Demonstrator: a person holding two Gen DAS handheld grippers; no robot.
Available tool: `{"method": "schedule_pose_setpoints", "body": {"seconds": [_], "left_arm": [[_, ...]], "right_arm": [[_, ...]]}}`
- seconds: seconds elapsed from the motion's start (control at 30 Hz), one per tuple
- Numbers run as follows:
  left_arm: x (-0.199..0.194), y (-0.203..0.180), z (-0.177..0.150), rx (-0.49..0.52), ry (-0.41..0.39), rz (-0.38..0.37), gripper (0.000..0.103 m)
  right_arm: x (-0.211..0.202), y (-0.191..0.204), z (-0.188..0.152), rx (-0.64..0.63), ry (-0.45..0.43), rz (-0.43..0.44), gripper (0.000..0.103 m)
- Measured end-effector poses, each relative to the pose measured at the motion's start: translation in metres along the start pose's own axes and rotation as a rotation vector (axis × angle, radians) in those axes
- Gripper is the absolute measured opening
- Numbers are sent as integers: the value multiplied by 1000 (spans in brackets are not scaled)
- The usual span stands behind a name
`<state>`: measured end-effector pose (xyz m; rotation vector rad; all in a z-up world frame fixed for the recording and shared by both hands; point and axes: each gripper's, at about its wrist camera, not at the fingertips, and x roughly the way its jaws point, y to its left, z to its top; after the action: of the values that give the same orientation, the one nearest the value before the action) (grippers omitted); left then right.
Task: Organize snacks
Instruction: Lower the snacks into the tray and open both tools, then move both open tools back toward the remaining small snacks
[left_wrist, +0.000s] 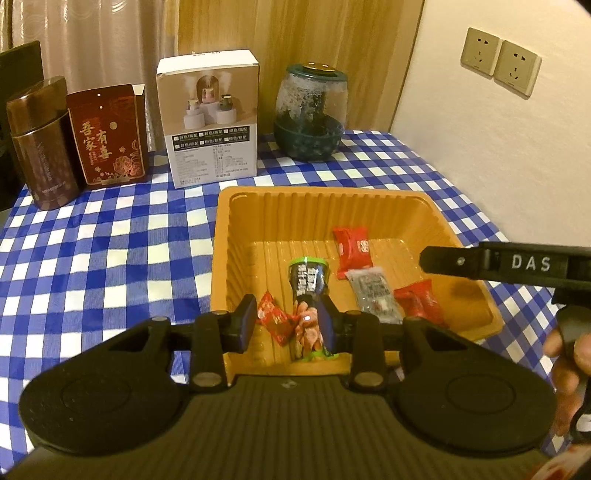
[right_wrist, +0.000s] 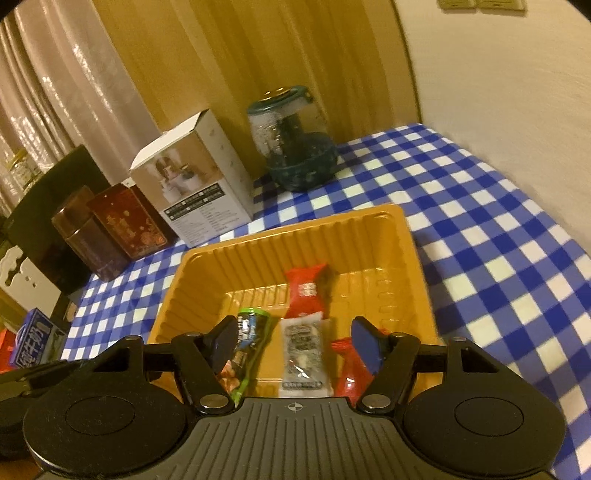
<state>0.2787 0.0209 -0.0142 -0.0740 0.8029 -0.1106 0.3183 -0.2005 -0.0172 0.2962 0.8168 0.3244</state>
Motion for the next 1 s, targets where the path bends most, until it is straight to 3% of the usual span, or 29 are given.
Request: {"method": "schedule_pose_setpoints", "body": {"seconds": [0.27,1.0], "left_arm": [[-28,-14,-16,5,0,0,35],[-139,-46,-68,7,-31,15,54]], "right_arm": [[-37,-6,-13,16,-6,-29,68],[-143,31,-63,-32,-5,-63,68]]}}
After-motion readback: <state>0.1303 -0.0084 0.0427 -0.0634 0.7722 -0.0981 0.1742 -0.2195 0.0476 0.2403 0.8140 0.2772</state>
